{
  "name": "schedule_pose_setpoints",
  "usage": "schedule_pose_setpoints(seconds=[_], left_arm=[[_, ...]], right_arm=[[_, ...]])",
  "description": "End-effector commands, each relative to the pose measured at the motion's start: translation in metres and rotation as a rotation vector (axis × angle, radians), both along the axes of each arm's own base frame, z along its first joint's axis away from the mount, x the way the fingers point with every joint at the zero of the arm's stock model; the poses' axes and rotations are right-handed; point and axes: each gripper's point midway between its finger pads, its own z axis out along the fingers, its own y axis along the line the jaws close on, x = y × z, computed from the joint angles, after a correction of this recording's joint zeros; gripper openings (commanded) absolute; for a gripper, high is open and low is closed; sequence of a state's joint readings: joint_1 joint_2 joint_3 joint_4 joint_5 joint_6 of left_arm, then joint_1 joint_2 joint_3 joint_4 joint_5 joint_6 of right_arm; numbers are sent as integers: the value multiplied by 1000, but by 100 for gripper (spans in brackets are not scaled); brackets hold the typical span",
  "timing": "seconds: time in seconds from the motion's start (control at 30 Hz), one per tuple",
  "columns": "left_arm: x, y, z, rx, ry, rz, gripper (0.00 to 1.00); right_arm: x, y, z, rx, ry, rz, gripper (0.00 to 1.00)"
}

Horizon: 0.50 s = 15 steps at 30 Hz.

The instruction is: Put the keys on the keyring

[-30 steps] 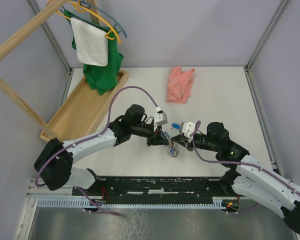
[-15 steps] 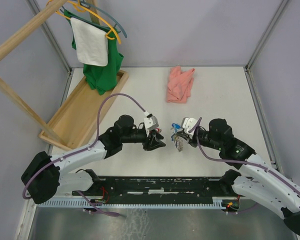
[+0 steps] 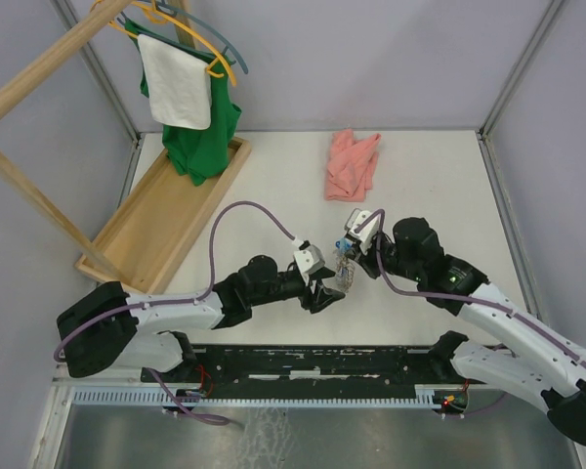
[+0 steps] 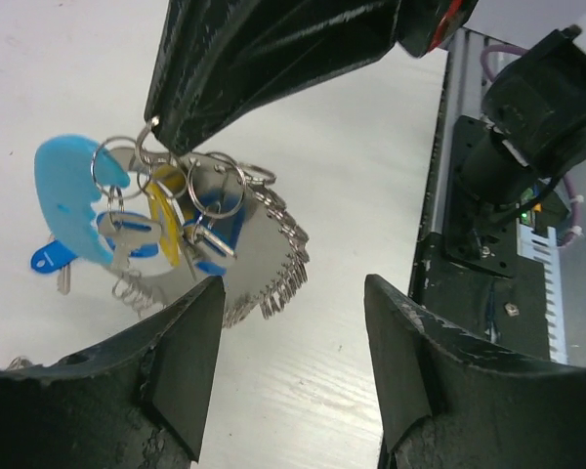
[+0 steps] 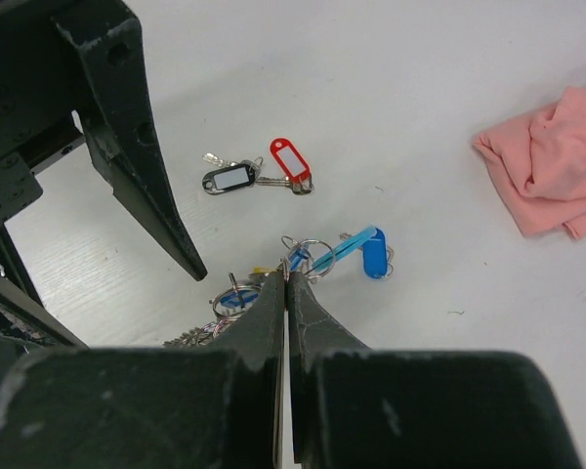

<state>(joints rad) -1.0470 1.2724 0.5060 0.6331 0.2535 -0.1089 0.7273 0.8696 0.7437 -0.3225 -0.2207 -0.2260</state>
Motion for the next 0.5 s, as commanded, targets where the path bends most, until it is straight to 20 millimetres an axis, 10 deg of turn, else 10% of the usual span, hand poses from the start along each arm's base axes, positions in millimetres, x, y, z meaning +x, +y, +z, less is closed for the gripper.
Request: schedule_pose_setpoints(seconds=[0.0, 0.47], left_arm=[[19, 1, 15, -94, -36, 138, 67], [36, -8, -8, -80, -115, 225, 71]], right_arm=[[14, 7, 35, 68, -24, -86, 1], [15, 24, 30, 7, 18, -169, 1]])
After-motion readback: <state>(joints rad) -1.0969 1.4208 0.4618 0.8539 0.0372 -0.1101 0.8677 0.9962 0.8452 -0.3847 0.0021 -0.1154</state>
